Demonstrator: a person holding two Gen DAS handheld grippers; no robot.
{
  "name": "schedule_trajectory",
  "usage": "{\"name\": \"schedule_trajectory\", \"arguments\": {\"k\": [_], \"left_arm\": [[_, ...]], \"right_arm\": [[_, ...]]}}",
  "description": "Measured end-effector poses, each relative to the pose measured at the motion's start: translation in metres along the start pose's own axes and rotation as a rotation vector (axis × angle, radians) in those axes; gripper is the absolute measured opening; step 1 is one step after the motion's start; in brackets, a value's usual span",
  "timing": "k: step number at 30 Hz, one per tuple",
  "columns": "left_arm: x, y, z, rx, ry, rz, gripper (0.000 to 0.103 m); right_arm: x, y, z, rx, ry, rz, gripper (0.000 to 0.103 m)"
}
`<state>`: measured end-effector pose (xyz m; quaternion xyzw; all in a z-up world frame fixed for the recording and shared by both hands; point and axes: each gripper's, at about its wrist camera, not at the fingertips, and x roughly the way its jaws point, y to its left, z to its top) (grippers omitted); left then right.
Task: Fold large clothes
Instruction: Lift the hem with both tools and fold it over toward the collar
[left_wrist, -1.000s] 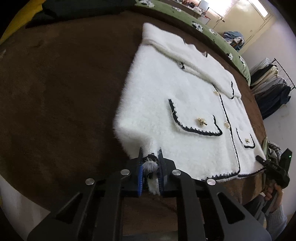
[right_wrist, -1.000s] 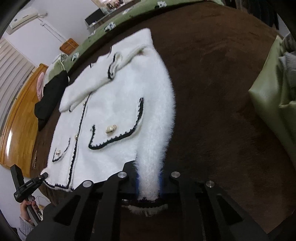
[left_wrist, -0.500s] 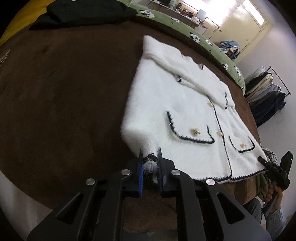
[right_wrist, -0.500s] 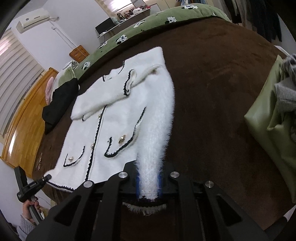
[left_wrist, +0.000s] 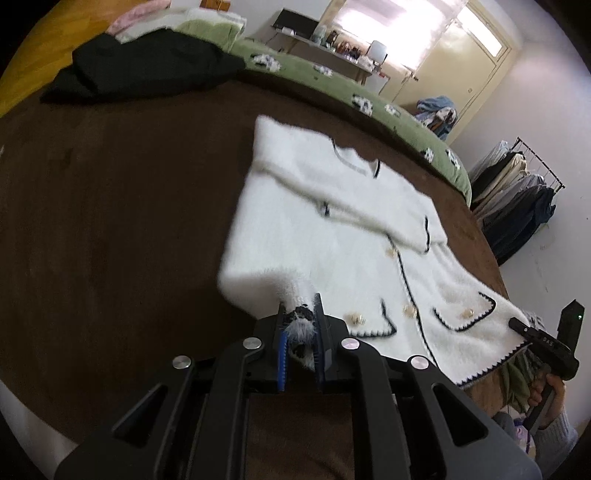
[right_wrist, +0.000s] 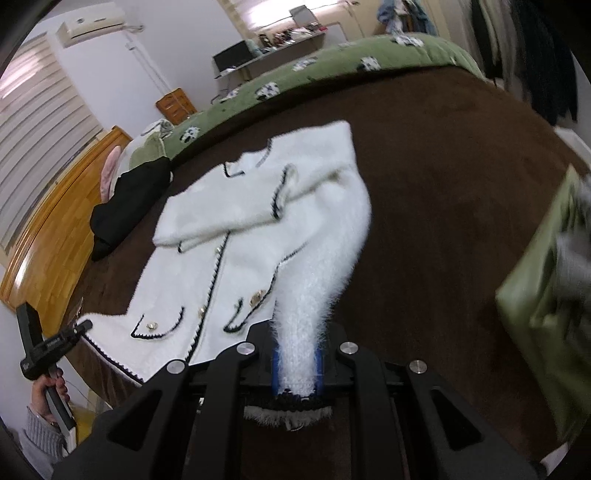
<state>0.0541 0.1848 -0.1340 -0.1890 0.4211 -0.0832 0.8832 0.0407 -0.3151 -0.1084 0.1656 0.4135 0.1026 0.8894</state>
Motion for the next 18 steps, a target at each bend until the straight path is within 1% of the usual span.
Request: {"name": "schedule_trajectory", "arguments": {"k": [4, 5, 9, 14, 18], "left_arm": [[-0.012, -0.009, 0.025, 0.012, -0.072, 0.005, 0.013], [-0.015, -0.011, 0.035, 0.013, -0.096, 0.012, 0.013], [-0.022, -0.018, 0.068, 0.01, -0.152, 0.033, 0.013], [-0.016, -0.026, 0.117, 0.005, -0.231, 0.078, 0.013], [0.002, -0.036, 0.162, 0.045, -0.282, 0.131, 0.013]], "right_arm": [[-0.009, 0.012, 0.037, -0.044, -0.066, -0.003, 0.013], [-0.009, 0.013, 0.045, -0.049, -0.077, -0.004, 0.013], [-0.008, 0.022, 0.086, -0.079, -0.127, -0.014, 0.013], [0.01, 0.028, 0.137, -0.09, -0.172, -0.033, 0.013], [0.038, 0.032, 0.181, -0.102, -0.202, -0.06, 0.013]]}}
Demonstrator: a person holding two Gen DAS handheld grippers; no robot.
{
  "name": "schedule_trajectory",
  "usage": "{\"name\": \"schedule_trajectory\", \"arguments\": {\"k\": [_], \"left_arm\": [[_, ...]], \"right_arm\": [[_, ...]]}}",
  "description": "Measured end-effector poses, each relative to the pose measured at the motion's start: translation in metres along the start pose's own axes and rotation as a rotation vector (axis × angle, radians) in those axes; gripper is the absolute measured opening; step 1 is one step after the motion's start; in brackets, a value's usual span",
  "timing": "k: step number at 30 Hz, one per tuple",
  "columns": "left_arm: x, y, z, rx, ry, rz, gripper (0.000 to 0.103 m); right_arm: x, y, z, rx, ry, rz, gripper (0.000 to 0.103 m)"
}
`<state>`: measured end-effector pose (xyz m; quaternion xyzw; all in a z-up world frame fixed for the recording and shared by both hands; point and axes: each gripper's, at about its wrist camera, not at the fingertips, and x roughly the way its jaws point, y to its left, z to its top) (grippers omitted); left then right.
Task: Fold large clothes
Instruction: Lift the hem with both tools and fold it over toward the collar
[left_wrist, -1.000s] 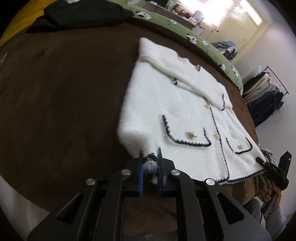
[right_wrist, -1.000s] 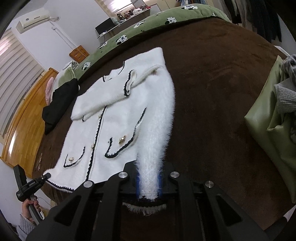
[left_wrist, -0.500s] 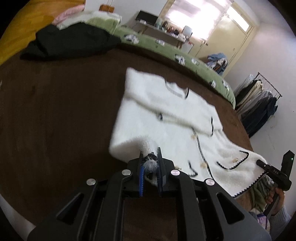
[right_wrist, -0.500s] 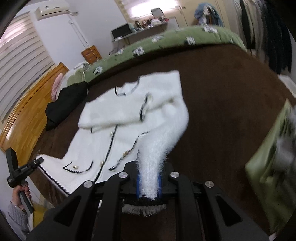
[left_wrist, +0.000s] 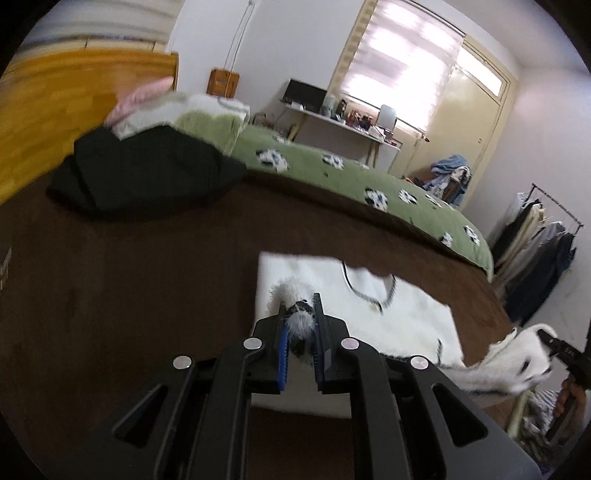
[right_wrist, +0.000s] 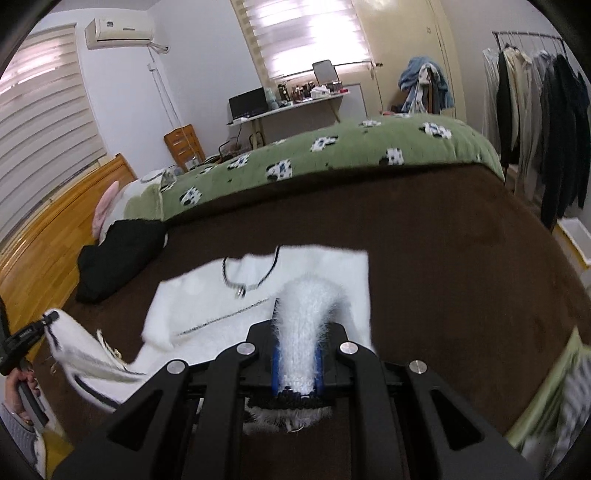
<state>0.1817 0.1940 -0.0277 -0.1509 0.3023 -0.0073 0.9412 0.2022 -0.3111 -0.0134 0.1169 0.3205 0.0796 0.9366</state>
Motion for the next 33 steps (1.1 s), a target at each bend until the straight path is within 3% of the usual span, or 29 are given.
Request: {"name": "schedule_trajectory", "arguments": {"k": [6, 10, 15, 20, 25, 31, 33], "left_arm": [[0.068, -0.014, 0.052, 0.098, -0.037, 0.094, 0.013], [0.131, -0.022, 0.078, 0.133, -0.016, 0.095, 0.013], [0.212, -0.033, 0.078, 0.207, 0.027, 0.126, 0.013], [0.267, -0.012, 0.057, 0.155, 0.062, 0.169, 0.013], [0.292, 0.005, 0.032, 0.146, 0.11, 0.191, 0.014], [0.302, 0.0, 0.037, 0.185, 0.118, 0.191, 0.015], [0.304, -0.001, 0.042, 0.187, 0.126, 0.196, 0.019]], "right_arm": [[0.079, -0.009, 0.047, 0.0, -0.004, -0.038, 0.013], [0.134, -0.018, 0.064, 0.001, 0.019, -0.058, 0.013], [0.214, -0.027, 0.065, -0.035, 0.082, -0.102, 0.013], [0.268, -0.049, 0.045, -0.006, 0.146, -0.136, 0.014], [0.283, -0.057, 0.023, 0.0, 0.173, -0.137, 0.015], [0.285, -0.061, 0.024, 0.023, 0.17, -0.128, 0.016], [0.283, -0.061, 0.027, 0.025, 0.173, -0.119, 0.025]]}}
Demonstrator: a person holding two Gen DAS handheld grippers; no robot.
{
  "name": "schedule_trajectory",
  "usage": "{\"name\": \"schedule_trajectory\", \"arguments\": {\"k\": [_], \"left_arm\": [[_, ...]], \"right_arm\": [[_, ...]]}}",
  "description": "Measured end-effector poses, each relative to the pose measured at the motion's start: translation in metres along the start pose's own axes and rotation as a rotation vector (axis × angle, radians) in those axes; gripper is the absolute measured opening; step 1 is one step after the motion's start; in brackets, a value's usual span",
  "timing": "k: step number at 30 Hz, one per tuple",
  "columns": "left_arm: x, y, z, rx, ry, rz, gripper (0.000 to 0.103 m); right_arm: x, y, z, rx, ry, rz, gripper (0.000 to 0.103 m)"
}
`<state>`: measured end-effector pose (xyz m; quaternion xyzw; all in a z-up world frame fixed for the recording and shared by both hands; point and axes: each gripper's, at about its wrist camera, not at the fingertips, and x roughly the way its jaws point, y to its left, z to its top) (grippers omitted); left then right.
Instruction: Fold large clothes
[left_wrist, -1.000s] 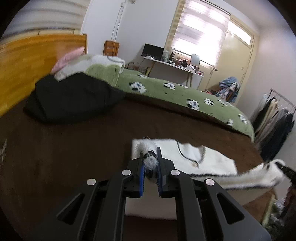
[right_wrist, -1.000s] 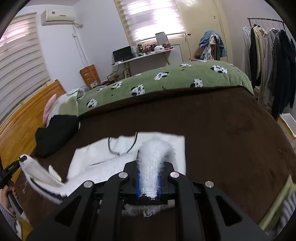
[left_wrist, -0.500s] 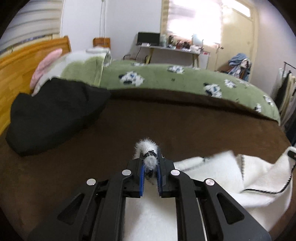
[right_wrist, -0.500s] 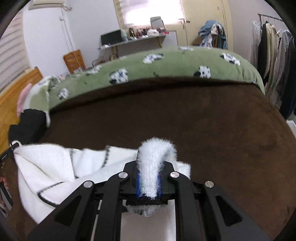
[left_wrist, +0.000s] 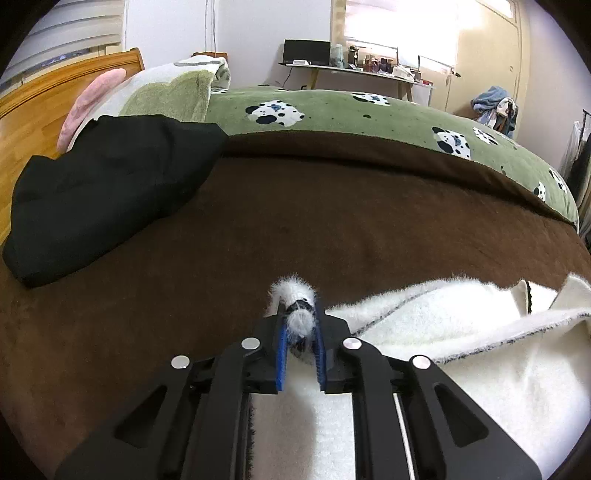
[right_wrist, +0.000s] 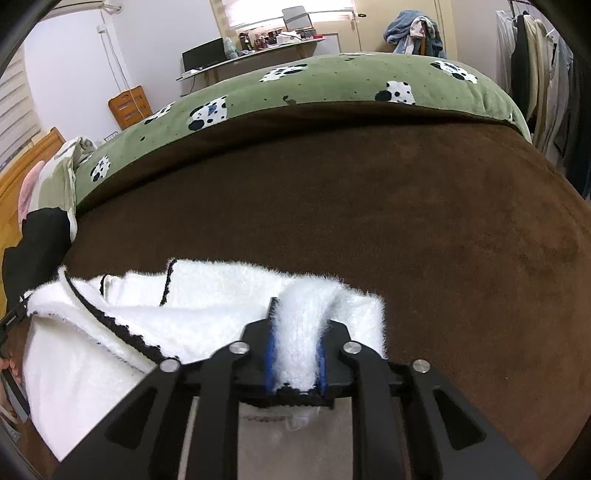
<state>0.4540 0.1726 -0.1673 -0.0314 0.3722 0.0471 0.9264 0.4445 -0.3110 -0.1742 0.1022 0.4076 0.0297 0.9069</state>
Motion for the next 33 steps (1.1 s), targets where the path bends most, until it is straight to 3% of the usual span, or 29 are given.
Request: {"name": "schedule_trajectory", "arguments": {"k": [1, 2, 3, 4, 5, 9, 12, 17, 23, 28, 33], "left_arm": [[-0.001, 0.0, 0.002, -0.001, 0.002, -0.002, 0.031], [-0.005, -0.001, 0.006, 0.003, -0.002, 0.007, 0.045], [-0.008, -0.002, 0.009, 0.011, -0.009, 0.027, 0.08], [-0.013, -0.003, 0.012, 0.026, -0.026, 0.067, 0.097], [-0.021, -0.005, 0.015, 0.047, -0.053, 0.106, 0.096], [-0.035, -0.015, 0.024, 0.08, -0.021, 0.111, 0.097], [-0.041, -0.034, 0.019, 0.122, 0.013, 0.056, 0.097], [-0.034, -0.08, -0.004, 0.181, 0.095, -0.055, 0.097], [-0.007, -0.134, -0.038, 0.186, 0.153, -0.159, 0.097], [0.024, -0.149, -0.054, 0.189, 0.184, -0.124, 0.097], [0.041, -0.15, -0.052, 0.174, 0.228, -0.108, 0.098]], "right_arm": [[-0.004, 0.002, 0.001, -0.012, -0.01, -0.004, 0.029], [-0.008, 0.004, 0.002, -0.028, -0.025, -0.026, 0.04], [-0.015, 0.007, 0.003, -0.051, -0.059, -0.072, 0.062], [-0.023, 0.009, 0.004, -0.066, -0.096, -0.102, 0.072], [-0.029, 0.011, 0.006, -0.068, -0.112, -0.102, 0.08], [-0.043, 0.016, 0.013, -0.061, -0.116, -0.081, 0.083], [-0.051, 0.036, 0.013, -0.113, -0.126, -0.056, 0.092], [-0.028, 0.077, 0.005, -0.221, -0.034, -0.057, 0.095], [0.015, 0.103, -0.023, -0.28, 0.044, -0.099, 0.095], [0.046, 0.1, -0.044, -0.323, 0.04, -0.185, 0.096], [0.059, 0.095, -0.045, -0.304, 0.031, -0.201, 0.097]]}}
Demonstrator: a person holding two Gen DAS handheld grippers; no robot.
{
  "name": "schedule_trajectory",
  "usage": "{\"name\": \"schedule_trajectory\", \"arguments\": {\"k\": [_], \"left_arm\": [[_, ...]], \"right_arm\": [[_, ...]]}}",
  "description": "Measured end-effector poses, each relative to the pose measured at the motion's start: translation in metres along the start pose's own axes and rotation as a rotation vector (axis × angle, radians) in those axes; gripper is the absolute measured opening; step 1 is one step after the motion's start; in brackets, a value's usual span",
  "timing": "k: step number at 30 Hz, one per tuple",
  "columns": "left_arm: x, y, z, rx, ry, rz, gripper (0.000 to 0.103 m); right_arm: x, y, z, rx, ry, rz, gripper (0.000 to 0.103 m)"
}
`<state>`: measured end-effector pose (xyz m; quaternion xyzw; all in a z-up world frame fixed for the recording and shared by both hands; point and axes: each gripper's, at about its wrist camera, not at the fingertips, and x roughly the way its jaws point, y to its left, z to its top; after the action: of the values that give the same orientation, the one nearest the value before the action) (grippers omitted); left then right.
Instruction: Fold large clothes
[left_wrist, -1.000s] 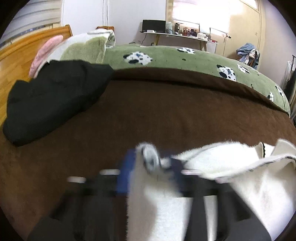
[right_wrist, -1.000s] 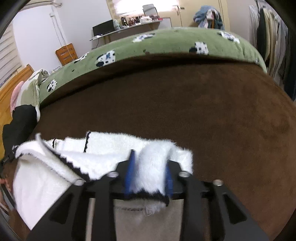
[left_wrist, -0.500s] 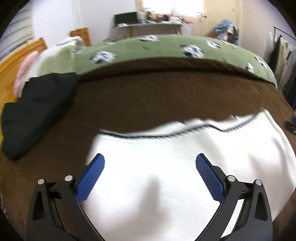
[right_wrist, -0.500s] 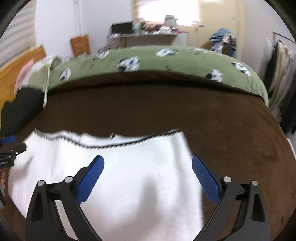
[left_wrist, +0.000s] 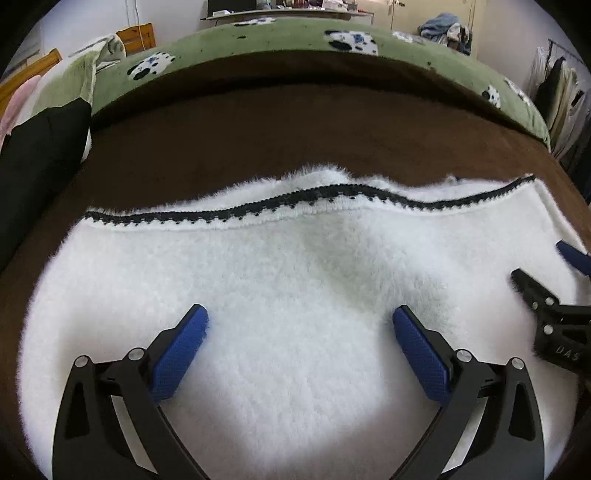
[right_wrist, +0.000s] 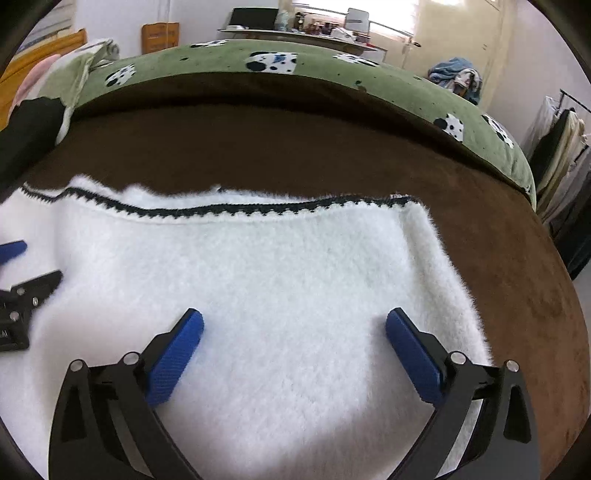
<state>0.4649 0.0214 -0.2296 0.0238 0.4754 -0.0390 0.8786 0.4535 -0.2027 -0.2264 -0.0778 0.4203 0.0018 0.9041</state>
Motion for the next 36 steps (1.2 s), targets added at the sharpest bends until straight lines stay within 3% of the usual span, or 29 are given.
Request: {"name": "schedule_trajectory", "arguments": {"k": [16, 22, 29, 36], "left_arm": [[0.002, 0.002, 0.0, -0.011, -0.01, -0.003, 0.097], [-0.002, 0.005, 0.002, -0.014, -0.001, -0.025, 0.096], [-0.047, 0.022, 0.0, -0.161, -0.024, -0.088, 0.096], [-0.105, 0.004, -0.028, -0.1, -0.082, -0.064, 0.096]], "right_arm": [[0.001, -0.005, -0.001, 0.012, -0.007, 0.017, 0.097], [-0.017, 0.001, -0.001, 0.009, 0.002, 0.004, 0.097], [-0.091, 0.008, 0.004, 0.0, -0.071, 0.074, 0.097], [-0.171, -0.012, -0.033, 0.169, -0.125, 0.218, 0.097]]}}
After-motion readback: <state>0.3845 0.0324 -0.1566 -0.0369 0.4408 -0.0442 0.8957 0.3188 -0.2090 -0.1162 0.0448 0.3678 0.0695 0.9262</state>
